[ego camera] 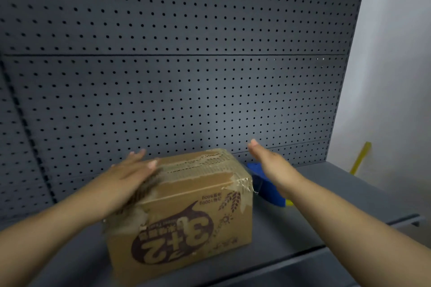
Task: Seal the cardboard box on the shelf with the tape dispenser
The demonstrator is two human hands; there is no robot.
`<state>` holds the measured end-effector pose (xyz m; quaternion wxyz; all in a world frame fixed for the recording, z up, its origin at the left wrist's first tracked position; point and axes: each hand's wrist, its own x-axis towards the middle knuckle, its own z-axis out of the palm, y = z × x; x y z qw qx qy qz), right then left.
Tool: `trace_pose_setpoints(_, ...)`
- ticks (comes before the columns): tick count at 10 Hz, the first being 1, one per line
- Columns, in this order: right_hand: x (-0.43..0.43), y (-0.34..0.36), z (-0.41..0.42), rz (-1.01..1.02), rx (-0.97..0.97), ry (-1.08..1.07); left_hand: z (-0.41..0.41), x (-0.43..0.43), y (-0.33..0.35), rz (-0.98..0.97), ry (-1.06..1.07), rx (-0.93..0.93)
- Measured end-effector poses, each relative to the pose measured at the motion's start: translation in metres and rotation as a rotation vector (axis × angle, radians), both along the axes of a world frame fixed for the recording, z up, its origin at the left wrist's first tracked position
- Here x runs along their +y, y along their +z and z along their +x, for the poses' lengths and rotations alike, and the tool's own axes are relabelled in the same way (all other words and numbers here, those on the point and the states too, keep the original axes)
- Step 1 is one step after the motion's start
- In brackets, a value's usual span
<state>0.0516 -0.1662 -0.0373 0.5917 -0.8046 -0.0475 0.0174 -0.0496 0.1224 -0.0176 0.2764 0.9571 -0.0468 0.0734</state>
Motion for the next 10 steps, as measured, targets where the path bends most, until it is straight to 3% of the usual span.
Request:
trace_pose_setpoints(1,0.015,-0.002,-0.018,0.023,0.101,0.065,-0.005,0.035,-0.043,-0.222,0.216,-0.057)
trace_pose_setpoints(2,0.031,-0.011,-0.031,0.119,0.090,0.026,0.007,0.062,-0.098,-0.606,0.351,0.001)
trace_pose_setpoints(3,0.045,-0.022,-0.033,0.230,0.032,-0.134,-0.015,-0.014,-0.056,-0.805,0.510,-0.204)
trace_pose_setpoints(4,0.052,-0.023,-0.034,0.282,-0.022,-0.226,-0.033,-0.050,-0.056,-0.847,0.604,-0.485)
trace_pose_setpoints(6,0.057,-0.029,-0.025,0.275,0.006,-0.284,-0.019,-0.053,-0.051,-0.664,0.823,-0.525)
trace_pose_setpoints(7,0.058,-0.027,-0.027,0.301,0.016,-0.278,-0.022,-0.056,-0.047,-0.625,0.847,-0.527)
trace_pose_setpoints(8,0.051,-0.015,-0.040,0.477,0.160,-0.164,-0.024,-0.052,-0.046,-0.702,0.792,-0.509)
trace_pose_setpoints(9,0.029,0.005,-0.053,0.511,0.321,-0.029,-0.029,-0.044,-0.041,-0.912,0.644,-0.373)
trace_pose_setpoints(10,-0.006,0.044,-0.062,0.360,0.114,-0.133,-0.039,-0.034,-0.024,-0.797,0.690,-0.317)
